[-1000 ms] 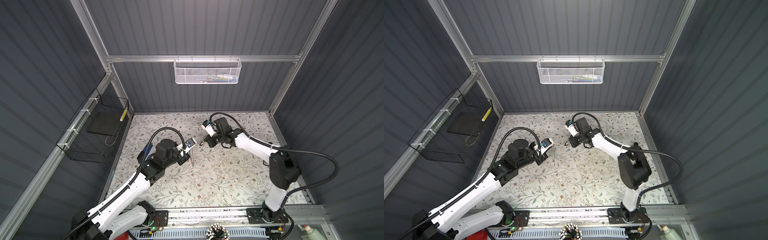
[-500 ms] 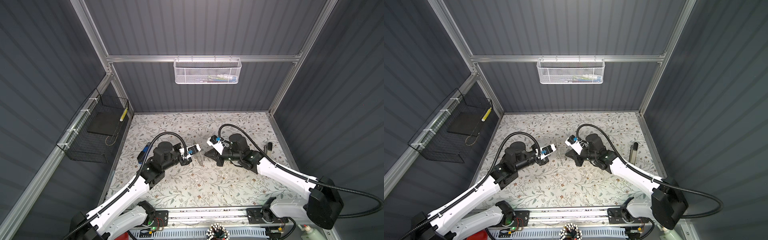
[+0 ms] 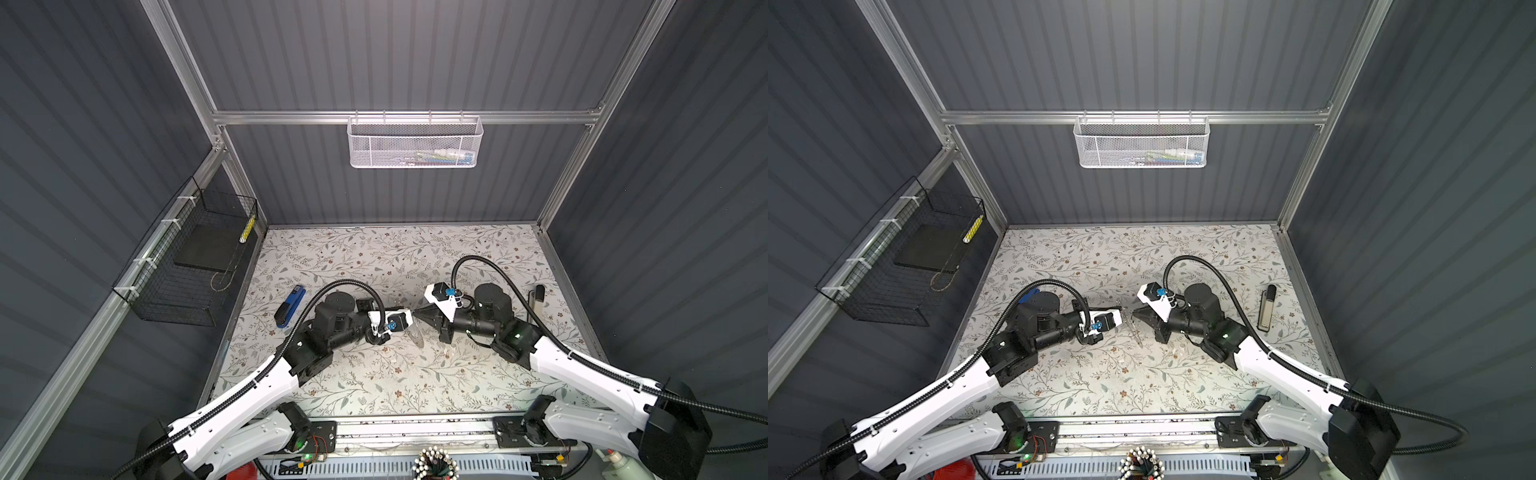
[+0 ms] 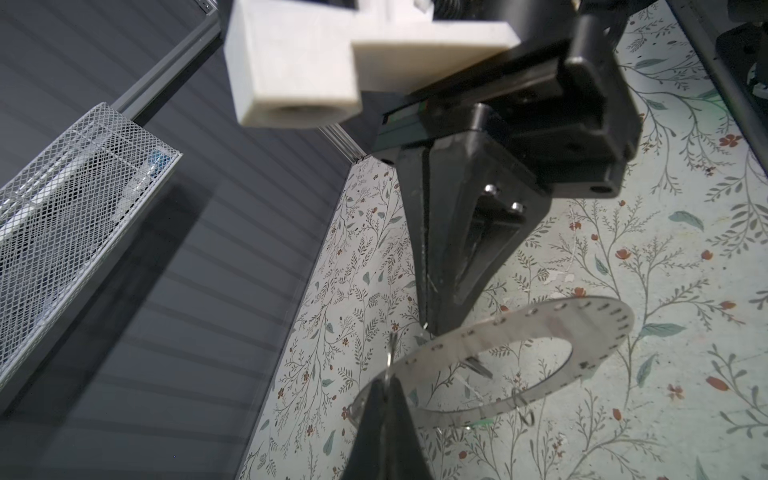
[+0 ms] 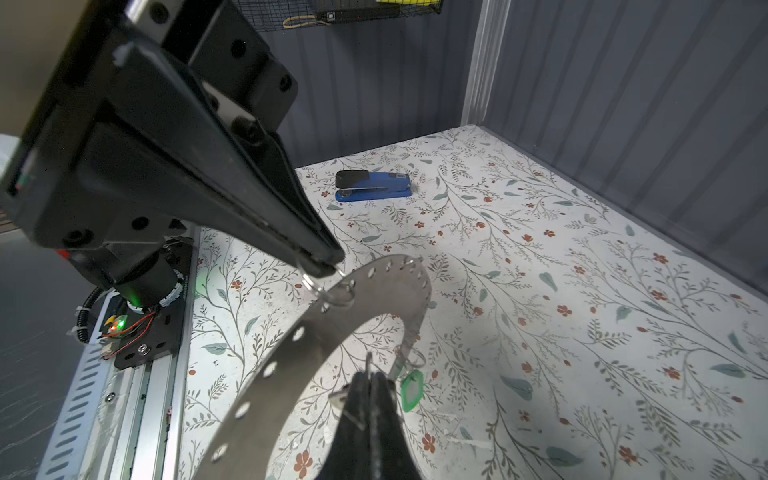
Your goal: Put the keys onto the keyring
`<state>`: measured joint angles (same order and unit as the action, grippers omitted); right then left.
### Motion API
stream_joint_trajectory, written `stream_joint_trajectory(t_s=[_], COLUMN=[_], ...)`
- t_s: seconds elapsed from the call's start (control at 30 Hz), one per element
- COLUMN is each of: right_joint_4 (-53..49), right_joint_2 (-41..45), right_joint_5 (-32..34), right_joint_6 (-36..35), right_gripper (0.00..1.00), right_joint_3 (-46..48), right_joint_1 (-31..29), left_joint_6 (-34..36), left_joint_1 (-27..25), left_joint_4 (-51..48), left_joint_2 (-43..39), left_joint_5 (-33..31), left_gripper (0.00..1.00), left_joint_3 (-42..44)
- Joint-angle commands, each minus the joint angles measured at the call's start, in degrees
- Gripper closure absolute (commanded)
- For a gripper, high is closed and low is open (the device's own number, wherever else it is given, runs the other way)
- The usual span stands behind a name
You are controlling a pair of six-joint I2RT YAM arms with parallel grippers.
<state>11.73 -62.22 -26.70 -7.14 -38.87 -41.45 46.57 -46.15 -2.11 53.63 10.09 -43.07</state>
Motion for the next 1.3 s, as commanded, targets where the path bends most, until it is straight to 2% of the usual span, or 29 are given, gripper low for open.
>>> stream_joint_trajectory(t_s=[0.0, 0.2, 0.5, 0.87, 1.27], right_joint_4=[0.66, -0.46, 4.14, 7.87, 10.08], right_joint_2=[3.33, 8.17, 8.79, 10.00, 8.25], right_joint_5=[2.76, 6.77, 10.77, 10.68, 11.60], right_joint_6=[0.12, -1.74, -1.05, -1.65, -0.26], right_gripper=[1.00, 1.00, 1.00, 1.00, 1.00], right_joint_3=[0.85, 1.57, 2.81, 3.98, 4.15], right_joint_1=[-0.91, -5.46, -7.05, -7.42, -7.59], left_joint_6=[1.41, 1.40, -3.21, -5.41, -5.96], left_joint_1=[-0.17, -0.64, -0.85, -0.88, -0.97], left_joint_4=[-0.53, -0.70, -1.14, -5.60, -4.95], left_joint_2=[-1.17, -1.00, -0.30, 2.34, 3.06], left_joint_5=[-0.02, 0.37, 2.59, 5.45, 5.47], left_gripper=[1.00, 1.00, 1.00, 1.00, 1.00], left_joint_3=[-3.30, -4.38, -6.19, -8.49, -8.62])
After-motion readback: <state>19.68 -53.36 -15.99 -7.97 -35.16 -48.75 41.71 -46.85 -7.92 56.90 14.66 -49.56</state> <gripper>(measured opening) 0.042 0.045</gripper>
